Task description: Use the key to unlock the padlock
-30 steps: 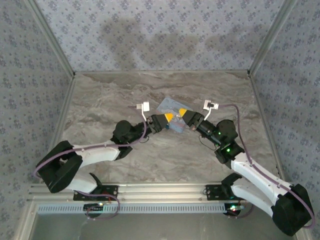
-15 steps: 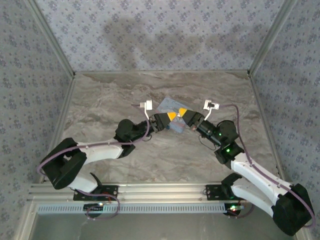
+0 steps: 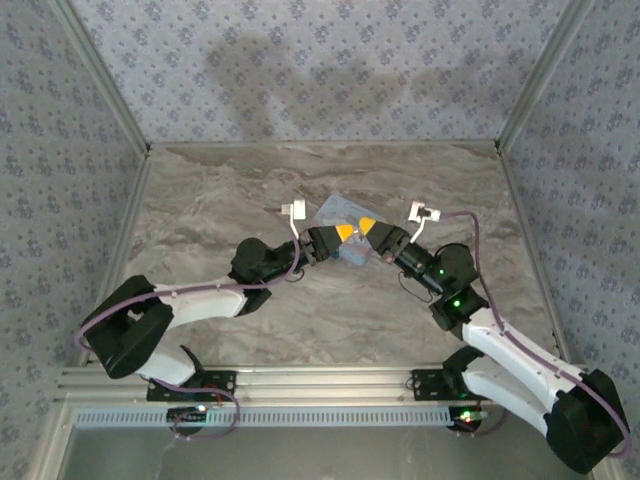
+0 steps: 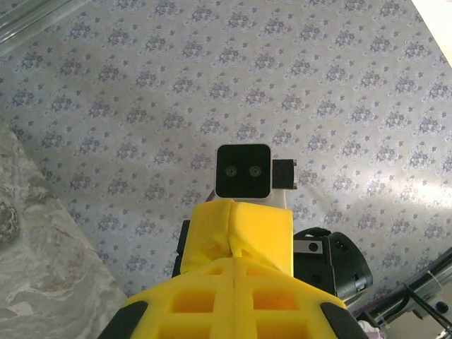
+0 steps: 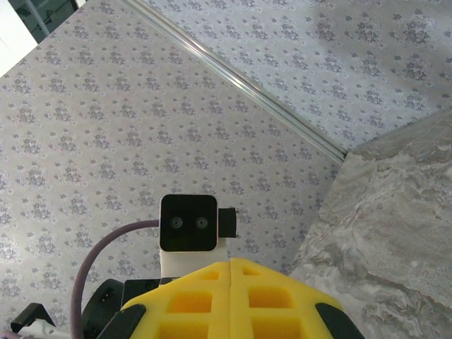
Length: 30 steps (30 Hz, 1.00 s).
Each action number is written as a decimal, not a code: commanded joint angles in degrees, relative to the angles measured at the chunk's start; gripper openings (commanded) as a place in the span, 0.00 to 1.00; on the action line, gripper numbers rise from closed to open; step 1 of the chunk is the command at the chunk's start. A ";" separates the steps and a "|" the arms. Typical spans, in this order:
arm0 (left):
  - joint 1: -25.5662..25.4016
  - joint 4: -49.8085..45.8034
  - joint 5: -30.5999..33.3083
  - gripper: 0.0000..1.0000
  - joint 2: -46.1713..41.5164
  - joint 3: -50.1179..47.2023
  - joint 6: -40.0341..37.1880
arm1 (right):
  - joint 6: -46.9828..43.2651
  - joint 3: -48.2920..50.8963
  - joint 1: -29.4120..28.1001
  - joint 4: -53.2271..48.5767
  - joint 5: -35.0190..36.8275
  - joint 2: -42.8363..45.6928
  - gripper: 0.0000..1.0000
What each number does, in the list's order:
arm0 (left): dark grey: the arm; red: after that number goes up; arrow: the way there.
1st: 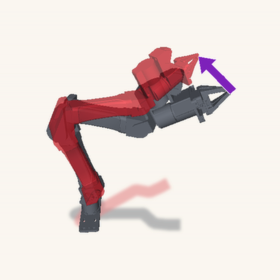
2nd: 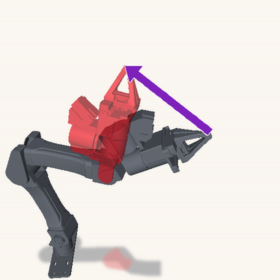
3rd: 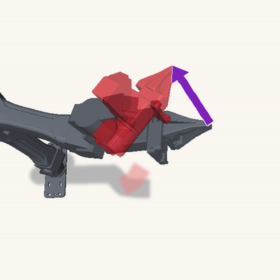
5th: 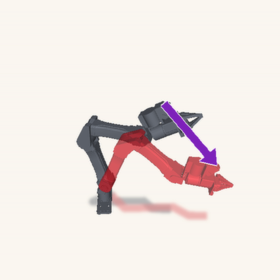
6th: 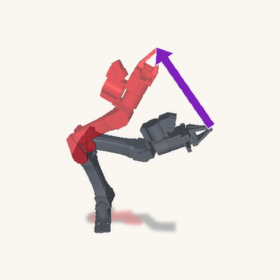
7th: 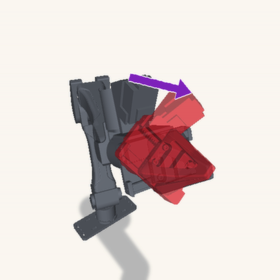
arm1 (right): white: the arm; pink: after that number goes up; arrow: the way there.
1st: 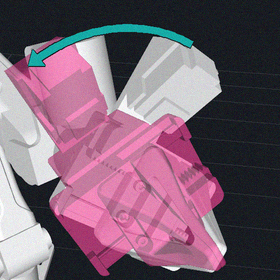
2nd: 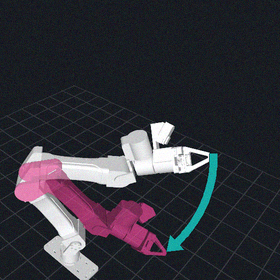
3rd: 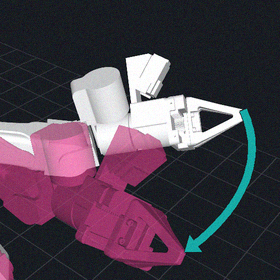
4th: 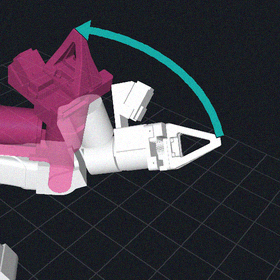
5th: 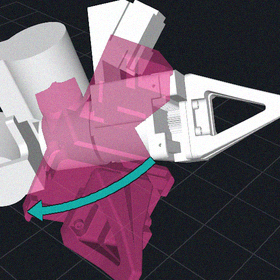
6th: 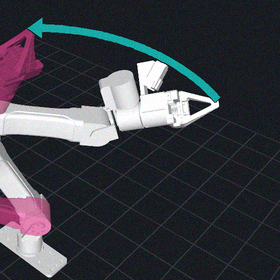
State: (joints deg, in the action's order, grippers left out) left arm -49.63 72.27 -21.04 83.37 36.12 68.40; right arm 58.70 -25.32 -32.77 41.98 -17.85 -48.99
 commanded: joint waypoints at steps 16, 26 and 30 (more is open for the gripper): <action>2.43 -38.75 -9.44 0.00 -12.57 9.44 -15.63 | -11.71 -10.35 10.24 -35.97 -13.68 7.51 0.34; 4.49 -45.35 -15.57 0.00 -14.04 12.22 -15.77 | -13.69 -14.56 10.91 -34.19 -27.60 3.11 0.40; 4.54 -43.53 -16.25 0.00 -13.78 12.05 -14.74 | -15.75 -15.36 7.98 -34.95 -27.10 2.02 0.43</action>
State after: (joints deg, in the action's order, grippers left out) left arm -45.36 27.53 -34.87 70.39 46.63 53.43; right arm 45.45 -38.11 -23.42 7.42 -42.48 -46.63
